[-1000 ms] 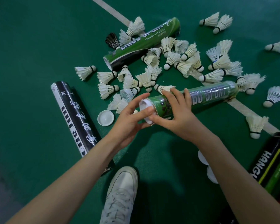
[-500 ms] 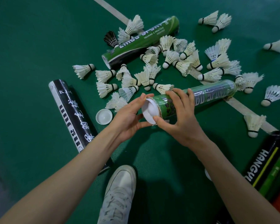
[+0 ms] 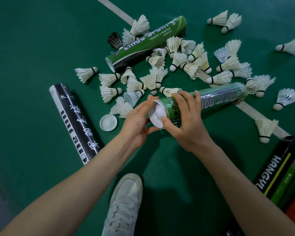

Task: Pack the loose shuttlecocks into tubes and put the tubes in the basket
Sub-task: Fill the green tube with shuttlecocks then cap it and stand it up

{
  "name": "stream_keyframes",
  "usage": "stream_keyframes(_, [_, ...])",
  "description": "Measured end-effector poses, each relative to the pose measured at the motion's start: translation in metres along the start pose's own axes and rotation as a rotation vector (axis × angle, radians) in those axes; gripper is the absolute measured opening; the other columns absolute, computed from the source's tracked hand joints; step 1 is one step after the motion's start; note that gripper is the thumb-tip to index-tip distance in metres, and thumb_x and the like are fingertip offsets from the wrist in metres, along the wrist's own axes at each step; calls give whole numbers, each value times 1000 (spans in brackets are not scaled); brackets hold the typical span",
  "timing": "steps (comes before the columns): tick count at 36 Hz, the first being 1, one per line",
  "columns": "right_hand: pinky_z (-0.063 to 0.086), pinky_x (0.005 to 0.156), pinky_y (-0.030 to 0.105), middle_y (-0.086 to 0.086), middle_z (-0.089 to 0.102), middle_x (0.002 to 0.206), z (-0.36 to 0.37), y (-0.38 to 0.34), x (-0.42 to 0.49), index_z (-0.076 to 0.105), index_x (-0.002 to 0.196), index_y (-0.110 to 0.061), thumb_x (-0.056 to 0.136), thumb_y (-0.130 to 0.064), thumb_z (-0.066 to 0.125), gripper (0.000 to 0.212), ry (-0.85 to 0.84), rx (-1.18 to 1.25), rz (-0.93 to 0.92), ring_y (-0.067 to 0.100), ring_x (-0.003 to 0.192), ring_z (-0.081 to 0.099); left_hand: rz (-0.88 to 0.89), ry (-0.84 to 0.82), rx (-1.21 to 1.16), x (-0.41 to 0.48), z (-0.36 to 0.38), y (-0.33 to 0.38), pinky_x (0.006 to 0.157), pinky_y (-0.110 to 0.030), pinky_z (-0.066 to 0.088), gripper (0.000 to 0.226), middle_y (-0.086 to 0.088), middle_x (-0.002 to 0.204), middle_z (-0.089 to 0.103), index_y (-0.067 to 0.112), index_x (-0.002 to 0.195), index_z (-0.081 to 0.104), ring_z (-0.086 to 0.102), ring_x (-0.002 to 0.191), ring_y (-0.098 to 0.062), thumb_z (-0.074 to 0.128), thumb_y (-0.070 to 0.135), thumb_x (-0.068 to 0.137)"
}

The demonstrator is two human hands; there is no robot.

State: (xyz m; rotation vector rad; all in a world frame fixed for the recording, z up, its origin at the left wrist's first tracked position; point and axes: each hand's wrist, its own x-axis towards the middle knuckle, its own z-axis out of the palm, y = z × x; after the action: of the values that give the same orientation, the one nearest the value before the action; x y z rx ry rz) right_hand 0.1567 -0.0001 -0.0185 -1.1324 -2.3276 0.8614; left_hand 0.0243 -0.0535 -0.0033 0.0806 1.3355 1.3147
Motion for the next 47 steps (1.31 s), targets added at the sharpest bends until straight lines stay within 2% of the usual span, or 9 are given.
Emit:
stream_keyframes(4, [6, 113, 34, 11, 34, 144, 1, 0, 0, 42, 137, -7, 74, -57, 41, 80, -15, 3, 7, 36, 143, 3, -9, -9, -19, -1, -3, -3, 65, -33, 59, 30, 1, 93, 71, 21, 100, 68, 67, 87, -18, 60, 46, 86])
stream_keyframes(8, [-9, 107, 9, 9, 42, 134, 6, 4, 0, 47, 128, -8, 77, -57, 43, 71, 18, -30, -10, 40, 139, 18, -39, -69, -47, -2, -10, -10, 71, -35, 58, 30, -1, 99, 69, 21, 102, 70, 65, 92, -19, 58, 45, 88])
stream_keyframes(12, [-1, 117, 28, 12, 46, 125, 12, 4, -2, 51, 119, -5, 82, -55, 43, 63, 68, -34, 4, 40, 132, 27, -59, -132, -36, 0, -13, -10, 69, -37, 59, 22, -2, 96, 67, 22, 97, 68, 65, 88, -19, 62, 40, 85])
stream_keyframes(18, [-8, 102, 1, 17, 50, 123, 14, 2, -2, 55, 114, -2, 85, -49, 43, 56, 141, -24, 15, 47, 132, 31, -70, -123, -36, 2, -10, -8, 69, -37, 60, 33, -1, 97, 67, 22, 95, 67, 65, 89, -19, 68, 43, 71])
stream_keyframes(24, [1, 104, 12, 13, 50, 125, 14, 5, 4, 53, 119, -4, 87, -55, 38, 62, 141, -59, -21, 42, 133, 33, -59, -87, -45, 1, -7, -7, 75, -36, 57, 35, -1, 100, 68, 19, 107, 67, 65, 90, -17, 64, 43, 82])
stream_keyframes(28, [5, 119, 43, 10, 49, 120, -2, 2, 14, 52, 118, -5, 89, -54, 41, 58, 161, -4, -31, 31, 126, 39, -22, -216, -262, -3, -6, -10, 80, -33, 58, 36, -3, 109, 67, 17, 118, 63, 63, 99, -17, 57, 32, 86])
stream_keyframes(33, [-8, 116, 24, 9, 34, 140, -18, 13, 18, 38, 136, -10, 74, -67, 54, 85, 0, 28, -81, 33, 141, 16, -20, -241, -412, 2, -1, -8, 63, -26, 58, 31, -8, 113, 65, 19, 118, 61, 65, 93, -18, 53, 17, 88])
stream_keyframes(37, [3, 119, 49, 18, 37, 138, -17, 18, 15, 38, 136, 2, 72, -58, 63, 91, 46, -101, -194, 37, 138, 26, -18, -249, -403, 3, 0, -8, 55, -22, 56, 26, -6, 106, 67, 21, 115, 63, 67, 83, -15, 49, 15, 94])
stream_keyframes(47, [13, 113, 60, 22, 40, 133, -13, 16, 9, 43, 130, 5, 74, -52, 62, 82, 150, -60, -151, 35, 134, 25, -13, -222, -389, 4, 9, -12, 66, -28, 58, 45, -7, 119, 63, 18, 125, 58, 62, 102, -20, 60, 18, 80])
